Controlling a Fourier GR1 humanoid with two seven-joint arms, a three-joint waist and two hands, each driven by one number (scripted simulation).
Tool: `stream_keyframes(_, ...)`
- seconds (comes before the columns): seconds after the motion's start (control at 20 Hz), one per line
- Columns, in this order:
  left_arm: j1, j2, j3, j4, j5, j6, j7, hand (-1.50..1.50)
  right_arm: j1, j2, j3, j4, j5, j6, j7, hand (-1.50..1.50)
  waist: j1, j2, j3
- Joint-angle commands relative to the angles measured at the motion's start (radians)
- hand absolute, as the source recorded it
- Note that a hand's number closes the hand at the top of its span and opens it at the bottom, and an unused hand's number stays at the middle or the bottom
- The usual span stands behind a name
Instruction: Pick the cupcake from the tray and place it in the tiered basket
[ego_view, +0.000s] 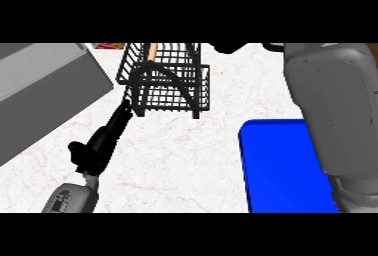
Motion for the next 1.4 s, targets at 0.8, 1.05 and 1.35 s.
stream_keyframes(0.8, -0.019, -0.009, 0.0, -0.004, -0.015, -0.05, 0.016, 0.0, -0.391, 0.181, 0.032, 0.835, -0.025, -0.292, -0.256, 1.5, 0.042, 0.011, -0.001)
stream_keyframes(1.05, -0.043, -0.018, -0.001, -0.009, -0.02, -0.046, 0.036, 0.0, -0.421, 0.181, 0.021, 0.899, -0.167, -0.341, -0.3, 1.5, 0.06, 0.013, -0.001)
stream_keyframes(1.35, -0.082, -0.01, 0.024, 0.077, -0.024, -0.067, -0.021, 0.0, -0.457, 0.181, -0.016, 0.98, -0.331, -0.324, -0.231, 1.5, 0.066, 0.019, -0.002)
